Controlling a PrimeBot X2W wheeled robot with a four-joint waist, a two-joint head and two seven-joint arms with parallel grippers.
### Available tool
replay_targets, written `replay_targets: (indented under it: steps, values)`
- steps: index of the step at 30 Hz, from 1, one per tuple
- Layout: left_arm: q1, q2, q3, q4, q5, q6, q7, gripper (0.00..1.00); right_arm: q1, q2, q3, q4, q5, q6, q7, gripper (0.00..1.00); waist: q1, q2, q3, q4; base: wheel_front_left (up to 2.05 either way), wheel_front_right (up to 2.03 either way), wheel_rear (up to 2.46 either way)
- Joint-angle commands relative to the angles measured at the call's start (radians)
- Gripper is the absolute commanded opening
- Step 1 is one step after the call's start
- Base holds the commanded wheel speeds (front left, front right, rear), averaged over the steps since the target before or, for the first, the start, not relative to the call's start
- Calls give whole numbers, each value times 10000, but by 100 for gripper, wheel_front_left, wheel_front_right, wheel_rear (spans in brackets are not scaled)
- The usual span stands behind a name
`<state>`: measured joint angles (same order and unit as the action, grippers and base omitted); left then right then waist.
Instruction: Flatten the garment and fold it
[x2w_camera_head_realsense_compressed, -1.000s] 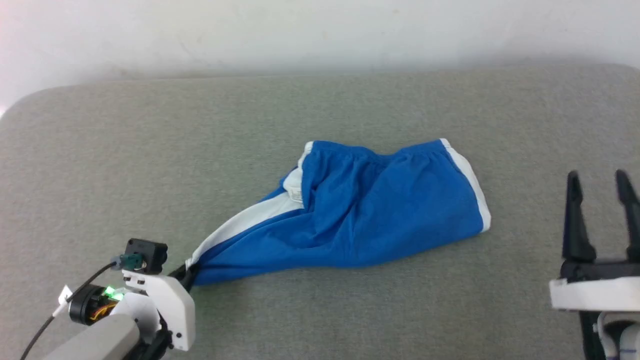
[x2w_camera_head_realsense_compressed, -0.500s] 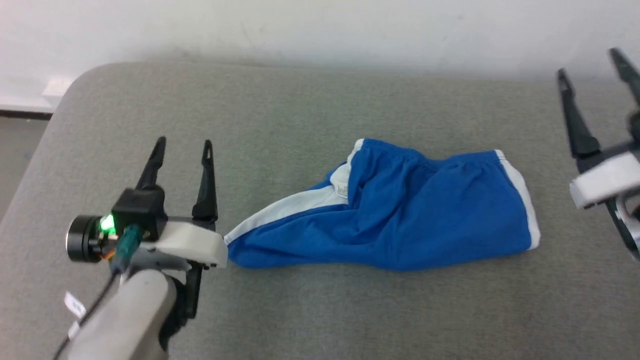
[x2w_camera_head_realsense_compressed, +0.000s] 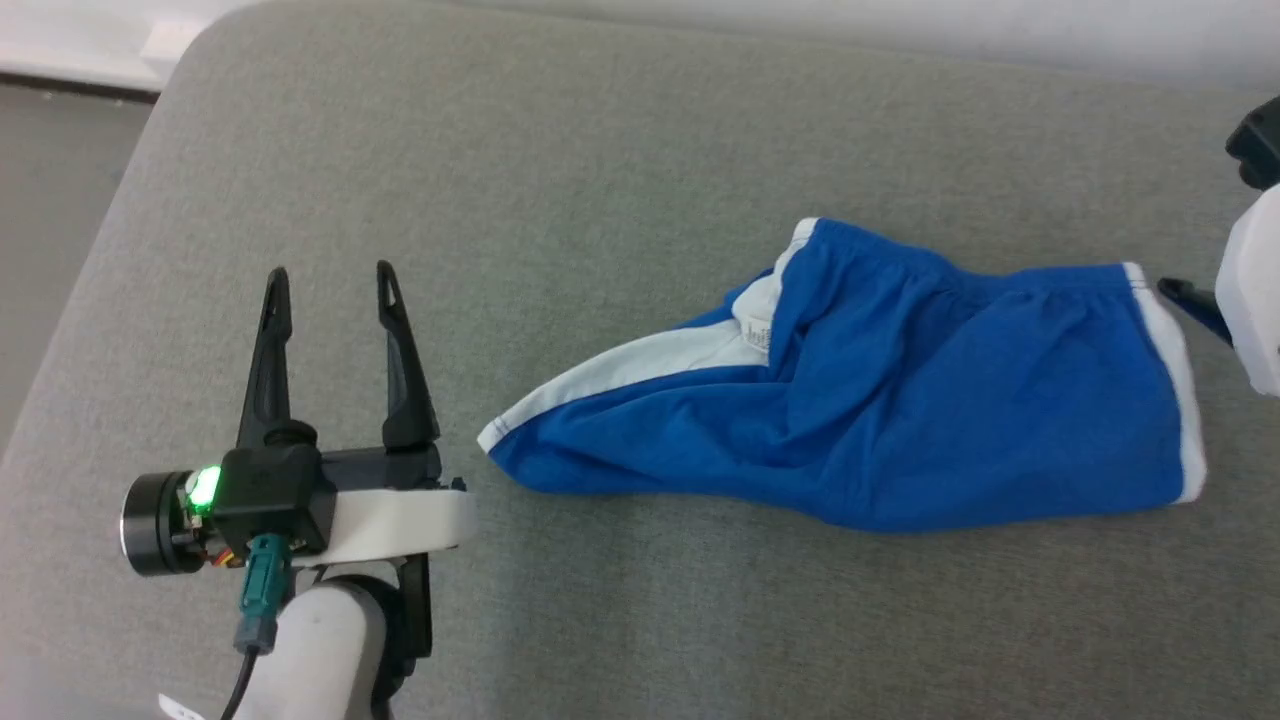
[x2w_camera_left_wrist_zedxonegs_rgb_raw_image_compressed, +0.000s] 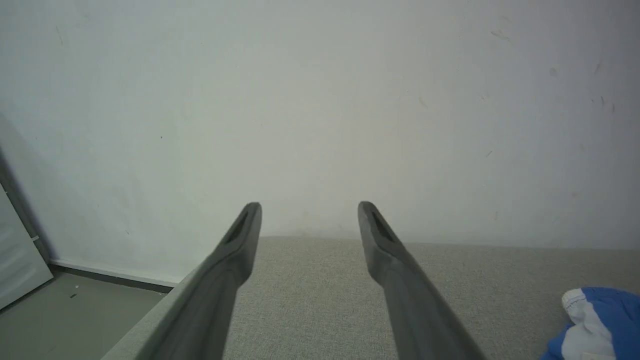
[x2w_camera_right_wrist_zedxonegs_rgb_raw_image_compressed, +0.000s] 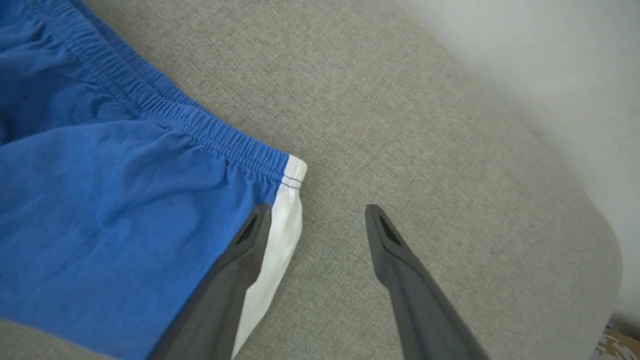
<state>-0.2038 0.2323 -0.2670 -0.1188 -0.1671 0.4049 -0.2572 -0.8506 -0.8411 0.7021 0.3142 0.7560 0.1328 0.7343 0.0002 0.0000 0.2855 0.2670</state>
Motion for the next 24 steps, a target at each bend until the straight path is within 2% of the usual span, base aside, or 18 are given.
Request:
replay_targets:
  steps: [1,6,10,11,12,17,21,24]
  values:
    - [118,-119,117,-51,127,-113,-44,100,-98,86,119,95,193,-21,103,100,-2,0,621,522,0,0,0]
    - [61,-710,524,80,586,-706,-45,100,-75,240,1057,709,578,-21,113,100,-2,0,933,758,0,0,0]
    - [33,-986,827,171,846,-1053,-45,100,279,448,1588,1463,751,-21,-298,100,-2,0,882,653,0,0,0]
    - [64,-1029,897,202,901,-1114,-45,100,308,497,1643,1541,794,-21,-575,77,-2,0,815,569,0,0,0]
    - [97,-1067,965,218,949,-1172,-45,100,303,520,1633,1564,794,-21,-1013,0,-2,0,734,478,0,0,0]
    - [433,-1083,1296,344,1165,-1425,-45,100,514,153,1590,1105,872,-21,-3104,0,-2,0,129,-233,0,0,0]
    - [782,-1045,1469,432,1313,-1530,-45,100,1061,-654,1465,43,713,-21,-4564,0,-2,0,-327,-932,0,0,0]
    - [996,-1023,1592,452,1374,-1560,-45,100,1923,-1143,931,-906,1015,-21,-5340,0,-2,0,-582,-1459,0,0,0]
